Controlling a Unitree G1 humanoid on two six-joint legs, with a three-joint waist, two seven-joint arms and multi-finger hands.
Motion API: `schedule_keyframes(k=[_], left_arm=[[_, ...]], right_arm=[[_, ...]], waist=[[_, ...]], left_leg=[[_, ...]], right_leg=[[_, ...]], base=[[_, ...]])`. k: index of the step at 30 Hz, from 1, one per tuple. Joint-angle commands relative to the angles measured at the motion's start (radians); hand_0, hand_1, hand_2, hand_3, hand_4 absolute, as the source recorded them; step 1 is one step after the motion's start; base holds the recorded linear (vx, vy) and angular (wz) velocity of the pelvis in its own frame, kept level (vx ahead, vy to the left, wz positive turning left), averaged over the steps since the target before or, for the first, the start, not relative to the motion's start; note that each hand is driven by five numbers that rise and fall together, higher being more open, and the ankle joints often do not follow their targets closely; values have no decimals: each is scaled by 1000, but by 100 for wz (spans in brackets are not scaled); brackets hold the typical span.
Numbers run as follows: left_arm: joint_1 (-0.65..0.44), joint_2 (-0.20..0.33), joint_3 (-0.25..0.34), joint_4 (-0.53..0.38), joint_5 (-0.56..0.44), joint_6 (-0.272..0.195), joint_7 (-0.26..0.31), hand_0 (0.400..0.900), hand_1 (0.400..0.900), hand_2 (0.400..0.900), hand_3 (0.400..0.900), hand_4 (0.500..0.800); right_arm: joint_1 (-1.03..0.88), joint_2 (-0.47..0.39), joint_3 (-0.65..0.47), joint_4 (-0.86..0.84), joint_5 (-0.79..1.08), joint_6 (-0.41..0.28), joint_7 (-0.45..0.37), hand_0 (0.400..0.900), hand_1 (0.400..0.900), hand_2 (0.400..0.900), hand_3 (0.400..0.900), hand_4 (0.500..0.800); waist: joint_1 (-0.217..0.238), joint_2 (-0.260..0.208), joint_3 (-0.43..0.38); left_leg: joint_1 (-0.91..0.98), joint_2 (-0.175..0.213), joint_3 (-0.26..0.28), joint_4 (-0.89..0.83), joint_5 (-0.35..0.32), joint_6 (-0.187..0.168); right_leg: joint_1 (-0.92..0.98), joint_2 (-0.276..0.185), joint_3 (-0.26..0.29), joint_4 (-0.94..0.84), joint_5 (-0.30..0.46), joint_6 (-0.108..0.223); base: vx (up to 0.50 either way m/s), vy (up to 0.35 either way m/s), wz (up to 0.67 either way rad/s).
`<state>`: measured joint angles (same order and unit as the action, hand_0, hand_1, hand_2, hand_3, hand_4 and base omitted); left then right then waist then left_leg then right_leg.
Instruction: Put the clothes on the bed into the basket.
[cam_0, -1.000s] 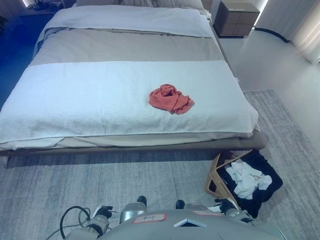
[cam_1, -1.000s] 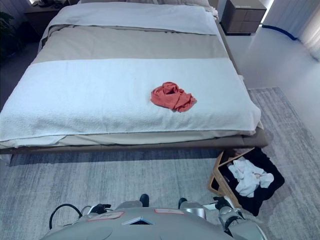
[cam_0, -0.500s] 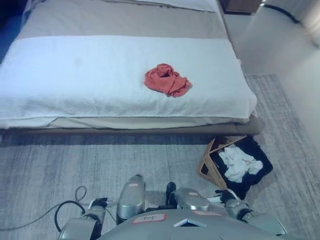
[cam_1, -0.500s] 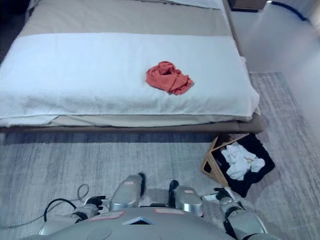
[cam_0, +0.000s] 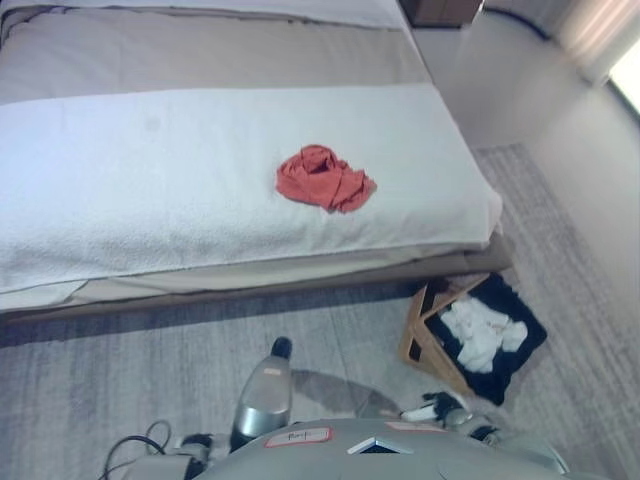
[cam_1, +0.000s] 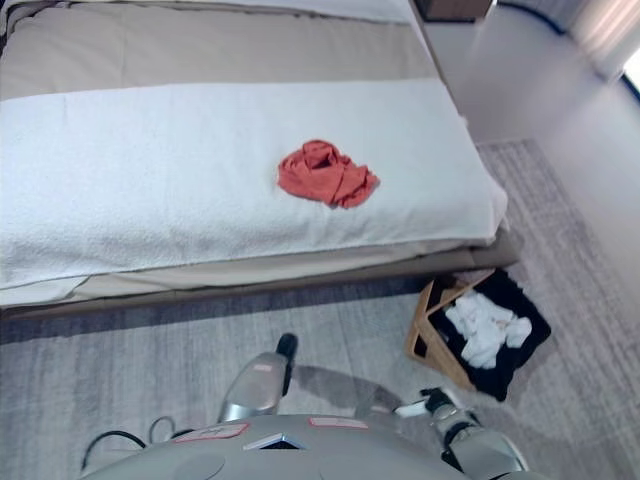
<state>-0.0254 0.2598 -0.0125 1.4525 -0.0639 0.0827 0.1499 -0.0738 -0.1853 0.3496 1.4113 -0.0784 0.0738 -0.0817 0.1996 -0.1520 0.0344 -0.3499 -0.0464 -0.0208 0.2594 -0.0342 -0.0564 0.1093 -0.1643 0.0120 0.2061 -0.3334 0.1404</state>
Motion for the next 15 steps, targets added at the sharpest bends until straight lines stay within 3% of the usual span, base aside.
schedule_keyframes(k=[1,2,3,4,5,6,7,8,10,11,12,15], left_arm=[[37,41,-26,17,-12,20,8,900,900,900,900,800],[24,56,-30,12,-10,19,8,900,900,900,900,800],[16,65,-34,9,-10,15,9,900,900,900,900,800],[16,65,-33,9,-9,15,9,900,900,900,900,800],[8,77,-34,11,-5,12,6,900,900,900,900,800],[8,77,-33,11,-5,12,6,900,900,900,900,800],[5,82,-34,12,3,11,5,900,900,900,900,800],[3,80,-41,18,19,12,3,900,900,900,900,800],[2,76,-45,21,31,10,0,900,900,900,900,800],[3,75,-44,26,49,6,-4,900,900,900,900,800],[4,74,-39,30,52,6,-5,900,900,900,900,800],[11,71,-26,38,54,6,-2,900,900,900,900,800]], right_arm=[[-48,-77,-12,-119,-12,-19,-26,900,900,900,900,800],[-57,-77,-7,-139,-7,-25,-36,900,900,900,900,800],[-59,-75,-5,-146,-4,-29,-41,900,900,900,900,800],[-59,-76,-4,-146,-4,-29,-41,900,900,900,900,800],[-55,-74,2,-159,-4,-34,-45,900,900,900,900,800],[-54,-74,3,-159,-4,-33,-45,900,900,900,900,800],[-53,-76,9,-166,-15,-33,-50,900,900,900,900,800],[-50,-83,12,-182,-27,-30,-55,900,900,900,900,800],[-47,-87,15,-187,-37,-28,-56,900,900,900,900,800],[-54,-94,15,-196,-51,-25,-53,900,900,900,900,800],[-58,-98,17,-211,-56,-23,-53,900,900,900,900,800],[-70,-98,26,-225,-72,-21,-58,900,900,900,900,800]], waist=[[39,34,9],[-3,65,36],[-35,85,61],[-35,87,61],[-69,115,91],[-81,110,101],[-96,125,111],[-118,131,112],[-134,131,122],[-155,123,122],[-160,121,130],[-156,112,149]], left_leg=[[-87,7,31,-135,230,49],[19,-17,7,-177,197,81],[75,-29,-15,-203,186,94],[74,-27,-16,-204,187,94],[168,-31,-50,-246,176,98],[181,-41,-60,-251,177,98],[230,-25,-76,-275,167,87],[280,-20,-94,-289,149,77],[320,-24,-109,-303,136,72],[360,-30,-135,-314,110,62],[382,-26,-145,-315,96,57],[422,-22,-156,-312,64,45]], right_leg=[[111,-32,-5,141,531,6],[-3,60,21,284,505,-35],[-83,126,19,342,439,-50],[-84,127,18,342,440,-50],[-172,141,-81,304,348,-63],[-158,132,-92,309,337,-63],[-189,110,-161,224,267,-82],[-236,95,-172,101,290,-73],[-239,89,-156,-11,328,-59],[-295,52,-95,-131,426,-23],[-316,34,-76,-176,468,-7],[-333,4,-102,-200,512,16]], base=[[448,282,34],[594,366,64],[423,255,63],[414,183,59],[281,86,45],[434,75,60],[392,-58,48],[518,-87,57],[394,-102,55],[393,-135,64],[480,-189,75],[217,-162,29]])
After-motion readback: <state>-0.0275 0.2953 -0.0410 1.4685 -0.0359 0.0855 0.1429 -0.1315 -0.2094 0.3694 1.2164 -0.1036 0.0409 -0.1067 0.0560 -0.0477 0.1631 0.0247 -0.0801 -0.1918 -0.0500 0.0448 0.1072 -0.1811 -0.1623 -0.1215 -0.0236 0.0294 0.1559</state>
